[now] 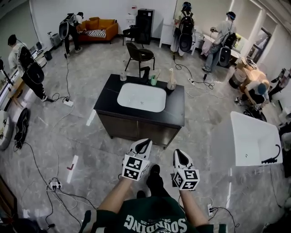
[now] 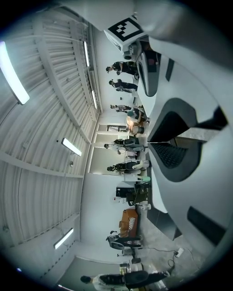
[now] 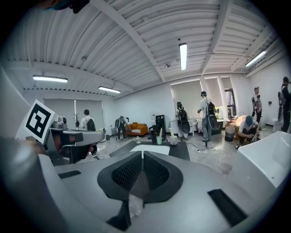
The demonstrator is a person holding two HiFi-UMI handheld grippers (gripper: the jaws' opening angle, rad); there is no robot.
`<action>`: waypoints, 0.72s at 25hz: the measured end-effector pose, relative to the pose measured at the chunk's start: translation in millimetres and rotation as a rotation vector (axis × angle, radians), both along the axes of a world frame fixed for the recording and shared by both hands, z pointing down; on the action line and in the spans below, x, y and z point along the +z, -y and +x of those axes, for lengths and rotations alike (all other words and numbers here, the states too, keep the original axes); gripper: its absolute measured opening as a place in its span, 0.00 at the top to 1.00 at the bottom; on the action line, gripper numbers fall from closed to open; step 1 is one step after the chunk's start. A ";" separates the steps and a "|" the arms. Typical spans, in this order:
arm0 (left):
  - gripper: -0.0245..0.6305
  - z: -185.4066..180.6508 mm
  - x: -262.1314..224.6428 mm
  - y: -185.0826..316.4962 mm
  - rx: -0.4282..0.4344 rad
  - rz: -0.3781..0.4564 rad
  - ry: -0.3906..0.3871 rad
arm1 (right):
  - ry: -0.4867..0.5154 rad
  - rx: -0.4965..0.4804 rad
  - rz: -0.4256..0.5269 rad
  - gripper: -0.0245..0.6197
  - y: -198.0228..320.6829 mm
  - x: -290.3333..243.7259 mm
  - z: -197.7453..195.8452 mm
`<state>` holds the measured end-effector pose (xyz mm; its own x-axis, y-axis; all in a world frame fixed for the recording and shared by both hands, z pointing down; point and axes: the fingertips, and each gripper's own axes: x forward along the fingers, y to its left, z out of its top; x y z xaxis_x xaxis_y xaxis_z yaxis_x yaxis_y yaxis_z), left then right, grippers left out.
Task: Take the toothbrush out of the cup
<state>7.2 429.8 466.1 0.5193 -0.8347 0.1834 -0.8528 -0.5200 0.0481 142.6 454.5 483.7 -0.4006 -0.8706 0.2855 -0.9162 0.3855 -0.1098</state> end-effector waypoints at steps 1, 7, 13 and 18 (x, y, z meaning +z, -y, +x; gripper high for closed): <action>0.94 -1.2 0.4 2.6 -0.003 0.001 0.001 | 0.003 -0.005 0.007 0.90 3.4 -0.9 -2.3; 0.94 -6.6 4.8 30.5 -0.015 -0.004 0.009 | 0.016 -0.022 0.019 0.90 40.4 2.2 -10.4; 0.94 -10.0 14.4 93.9 -0.009 -0.018 0.031 | 0.035 -0.021 0.006 0.90 106.7 15.5 -14.4; 0.94 -10.3 20.4 159.2 -0.009 -0.043 0.042 | 0.036 -0.032 -0.019 0.90 172.6 22.4 -16.4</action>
<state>-3.1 270.6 486.5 0.5031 -0.8301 0.2405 -0.8590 -0.5109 0.0338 126.2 281.9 506.2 -0.4386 -0.8516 0.2871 -0.8986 0.4122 -0.1503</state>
